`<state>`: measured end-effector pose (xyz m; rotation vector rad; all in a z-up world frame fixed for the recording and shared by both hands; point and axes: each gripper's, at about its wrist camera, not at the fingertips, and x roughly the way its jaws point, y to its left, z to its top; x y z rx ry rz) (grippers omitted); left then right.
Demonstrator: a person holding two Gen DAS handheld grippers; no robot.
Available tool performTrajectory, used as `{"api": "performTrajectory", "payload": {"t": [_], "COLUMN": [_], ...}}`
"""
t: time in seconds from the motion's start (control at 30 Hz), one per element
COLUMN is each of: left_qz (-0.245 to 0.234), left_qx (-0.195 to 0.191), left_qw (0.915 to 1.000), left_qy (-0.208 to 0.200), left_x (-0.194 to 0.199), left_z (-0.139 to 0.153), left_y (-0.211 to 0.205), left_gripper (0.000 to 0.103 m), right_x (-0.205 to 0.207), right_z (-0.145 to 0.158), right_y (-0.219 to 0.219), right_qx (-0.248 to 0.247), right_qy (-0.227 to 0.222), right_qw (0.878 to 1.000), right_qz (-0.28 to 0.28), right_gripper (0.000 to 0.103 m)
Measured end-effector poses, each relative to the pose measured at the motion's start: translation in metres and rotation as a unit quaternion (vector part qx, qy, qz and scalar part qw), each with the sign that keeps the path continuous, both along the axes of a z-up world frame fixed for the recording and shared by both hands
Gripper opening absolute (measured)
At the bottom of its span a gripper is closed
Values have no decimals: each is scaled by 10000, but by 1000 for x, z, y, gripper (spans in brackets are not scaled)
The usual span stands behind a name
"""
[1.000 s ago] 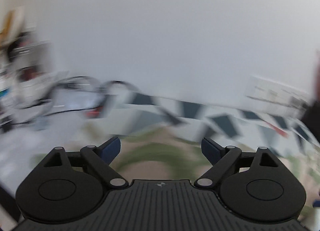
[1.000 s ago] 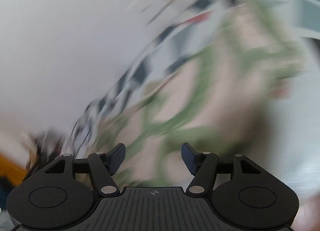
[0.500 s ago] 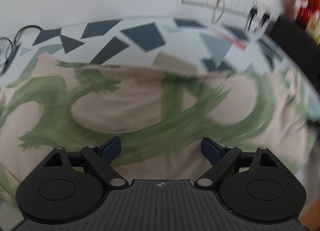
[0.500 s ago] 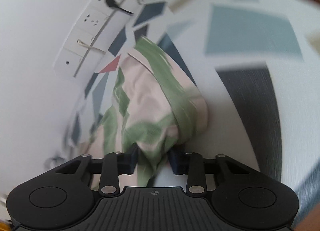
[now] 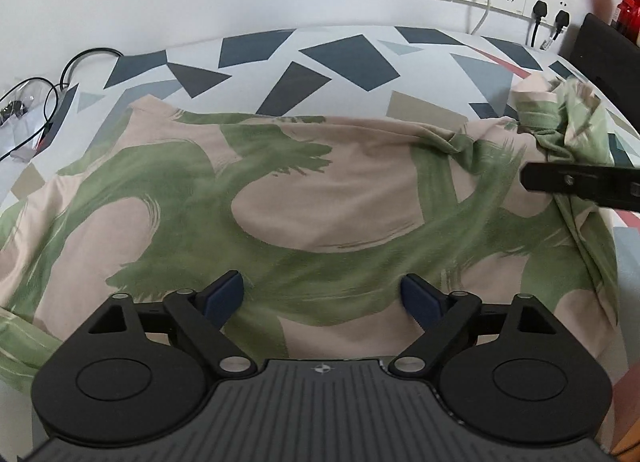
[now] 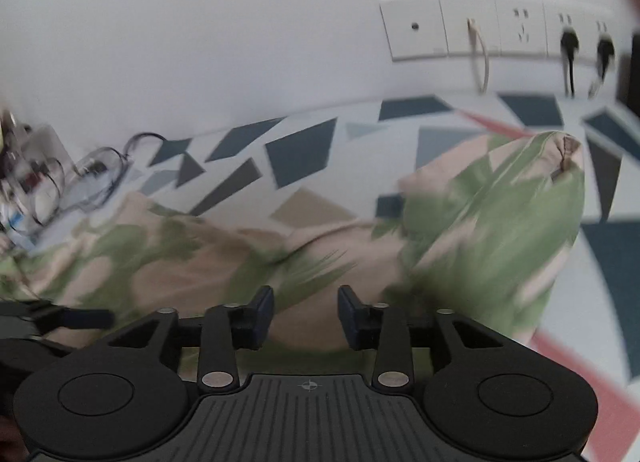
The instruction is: Fold clothes
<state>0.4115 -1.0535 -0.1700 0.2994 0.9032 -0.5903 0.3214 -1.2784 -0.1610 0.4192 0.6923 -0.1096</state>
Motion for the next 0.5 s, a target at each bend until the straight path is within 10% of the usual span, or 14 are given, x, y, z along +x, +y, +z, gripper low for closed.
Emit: {"api": "performTrajectory", "payload": {"t": [0.27, 0.5], "left_qz": [-109, -234], "left_qx": [-96, -103], "left_qw": [9999, 9996], "left_qy": [-88, -130], "left_x": [-2, -1], "left_z": [-3, -4], "left_y": [2, 3], "left_gripper": [96, 100], "right_x": [-72, -34], "right_z": [9, -6], "right_y": [-43, -43], "right_qx": [-468, -944], "right_qy": [-104, 178], "right_qw": [9868, 9874], "right_qz": [-1549, -1260], "right_gripper": [63, 58]}}
